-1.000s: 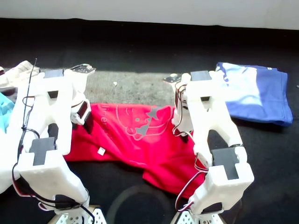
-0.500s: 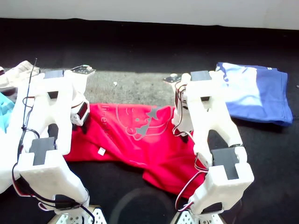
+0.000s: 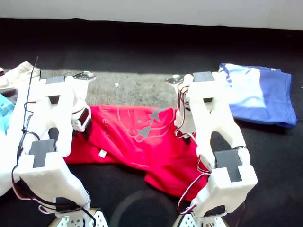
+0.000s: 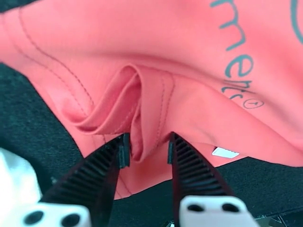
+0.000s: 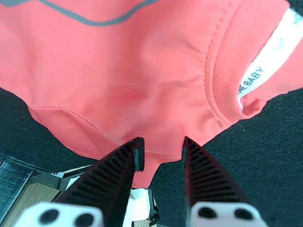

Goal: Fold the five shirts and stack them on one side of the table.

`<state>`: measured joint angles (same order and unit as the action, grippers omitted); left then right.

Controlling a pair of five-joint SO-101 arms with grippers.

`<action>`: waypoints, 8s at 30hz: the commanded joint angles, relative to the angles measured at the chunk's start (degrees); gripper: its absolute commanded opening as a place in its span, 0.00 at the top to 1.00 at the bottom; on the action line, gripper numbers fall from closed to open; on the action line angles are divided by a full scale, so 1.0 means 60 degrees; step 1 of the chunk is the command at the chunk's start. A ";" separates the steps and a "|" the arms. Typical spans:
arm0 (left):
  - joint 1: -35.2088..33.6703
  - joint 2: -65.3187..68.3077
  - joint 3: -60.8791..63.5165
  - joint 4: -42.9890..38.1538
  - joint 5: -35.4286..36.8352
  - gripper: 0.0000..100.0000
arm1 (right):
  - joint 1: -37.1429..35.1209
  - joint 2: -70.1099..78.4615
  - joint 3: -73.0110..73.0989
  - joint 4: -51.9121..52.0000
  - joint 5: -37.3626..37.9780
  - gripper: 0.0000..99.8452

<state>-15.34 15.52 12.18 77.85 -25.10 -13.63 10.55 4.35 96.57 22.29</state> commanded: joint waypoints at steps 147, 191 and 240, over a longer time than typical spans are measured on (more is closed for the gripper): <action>-0.0960 -0.0212 0.0667 -0.3487 0.1421 0.99 | -0.0696 -0.6352 0.7963 -0.6498 -0.0747 0.99; -0.0828 0.0901 0.0344 -0.4234 0.1465 0.99 | -0.3260 -0.6469 0.8535 -0.6938 -0.0762 0.89; -0.0828 0.0901 0.0344 -0.4249 0.1465 0.99 | -0.0271 -0.5751 0.5941 -0.5883 0.1582 0.99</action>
<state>-19.91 20.35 15.34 53.93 -16.57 -17.67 -26.20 48.48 60.70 30.90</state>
